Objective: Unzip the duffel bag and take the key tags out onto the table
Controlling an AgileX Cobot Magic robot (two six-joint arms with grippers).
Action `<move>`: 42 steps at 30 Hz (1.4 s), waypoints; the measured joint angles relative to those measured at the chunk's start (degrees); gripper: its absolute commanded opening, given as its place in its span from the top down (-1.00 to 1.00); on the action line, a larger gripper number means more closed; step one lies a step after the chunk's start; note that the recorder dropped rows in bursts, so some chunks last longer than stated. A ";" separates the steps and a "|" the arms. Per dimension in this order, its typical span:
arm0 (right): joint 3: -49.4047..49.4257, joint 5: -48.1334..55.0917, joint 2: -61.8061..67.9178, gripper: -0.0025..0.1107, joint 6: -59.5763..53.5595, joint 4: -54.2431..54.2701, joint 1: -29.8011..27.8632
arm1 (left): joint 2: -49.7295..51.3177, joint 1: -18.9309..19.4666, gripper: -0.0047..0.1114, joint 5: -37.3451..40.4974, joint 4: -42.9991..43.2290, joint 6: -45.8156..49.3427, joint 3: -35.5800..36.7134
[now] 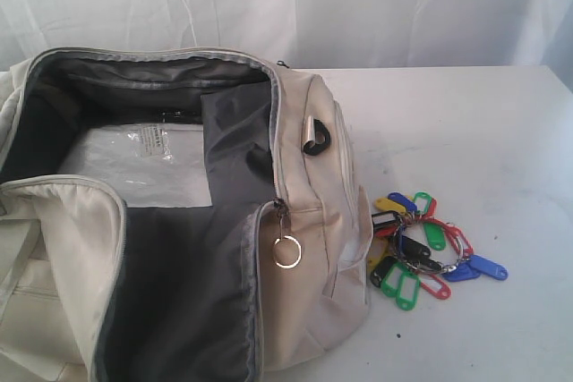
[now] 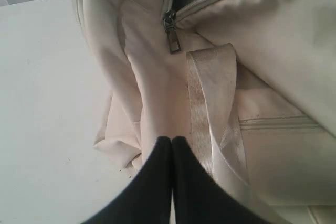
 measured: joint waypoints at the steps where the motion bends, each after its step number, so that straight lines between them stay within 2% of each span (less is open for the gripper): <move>1: 0.00 0.00 0.00 0.96 0.00 0.00 0.15 | 0.00 0.00 0.92 0.00 0.00 0.00 0.00; 13: 0.00 0.00 0.00 0.96 -0.02 0.00 2.15 | 0.00 0.40 0.92 0.00 0.00 0.00 0.00; 22: 0.00 0.00 0.00 0.96 -0.12 0.00 2.38 | 0.00 4.17 0.92 0.00 0.00 0.00 0.00; 42: 0.00 0.00 0.00 0.96 -0.12 0.00 2.38 | 0.00 4.16 0.92 0.00 0.00 0.00 0.00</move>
